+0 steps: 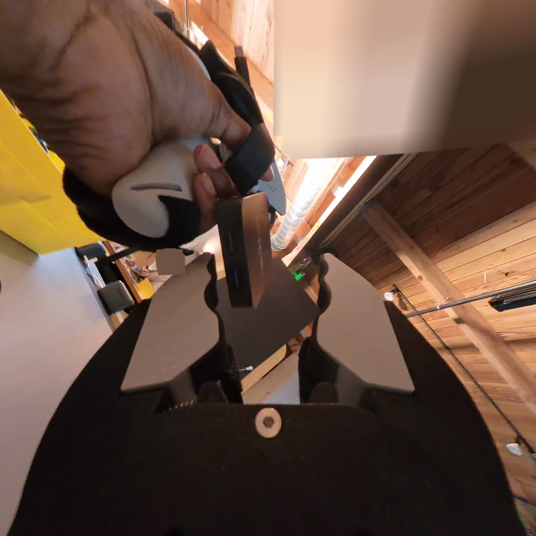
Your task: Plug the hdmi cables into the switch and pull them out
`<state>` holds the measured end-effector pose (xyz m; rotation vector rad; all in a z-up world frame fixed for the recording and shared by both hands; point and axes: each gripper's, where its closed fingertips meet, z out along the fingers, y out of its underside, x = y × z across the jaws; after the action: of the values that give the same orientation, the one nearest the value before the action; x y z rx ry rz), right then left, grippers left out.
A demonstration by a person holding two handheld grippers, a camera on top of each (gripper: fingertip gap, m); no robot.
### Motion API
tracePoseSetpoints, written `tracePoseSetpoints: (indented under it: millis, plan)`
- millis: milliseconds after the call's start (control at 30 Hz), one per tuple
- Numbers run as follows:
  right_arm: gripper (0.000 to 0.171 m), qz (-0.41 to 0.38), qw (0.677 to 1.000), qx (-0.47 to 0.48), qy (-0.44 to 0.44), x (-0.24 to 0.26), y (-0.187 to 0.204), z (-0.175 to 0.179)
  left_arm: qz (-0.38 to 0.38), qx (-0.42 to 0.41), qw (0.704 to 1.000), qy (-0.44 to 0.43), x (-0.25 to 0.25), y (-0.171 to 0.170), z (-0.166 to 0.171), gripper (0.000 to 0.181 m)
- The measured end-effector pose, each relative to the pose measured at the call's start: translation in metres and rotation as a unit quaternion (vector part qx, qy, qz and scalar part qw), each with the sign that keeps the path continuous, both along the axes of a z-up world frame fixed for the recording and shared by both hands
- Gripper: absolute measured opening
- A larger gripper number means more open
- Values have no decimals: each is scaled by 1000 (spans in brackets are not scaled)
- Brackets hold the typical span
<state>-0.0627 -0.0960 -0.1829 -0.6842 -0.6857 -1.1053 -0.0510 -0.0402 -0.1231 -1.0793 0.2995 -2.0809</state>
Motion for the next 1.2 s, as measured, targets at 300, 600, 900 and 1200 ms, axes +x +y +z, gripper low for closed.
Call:
tracePoseSetpoints:
  millis: [300, 600, 900, 1200]
  plan:
    - [14, 97, 985, -89, 113, 20, 0, -3, -84, -48, 995, 28, 14, 1, -30, 16]
    - [13, 141, 949, -123, 252, 82, -13, 5, 13, 226, 956, 187, -26, 34, -58, 40]
    - [14, 59, 959, -114, 254, 129, -31, 8, 333, 389, 747, 424, -160, 143, -71, 45]
    - [14, 32, 965, -121, 229, 128, -29, 7, 355, 223, 741, 524, -195, 201, -121, 45]
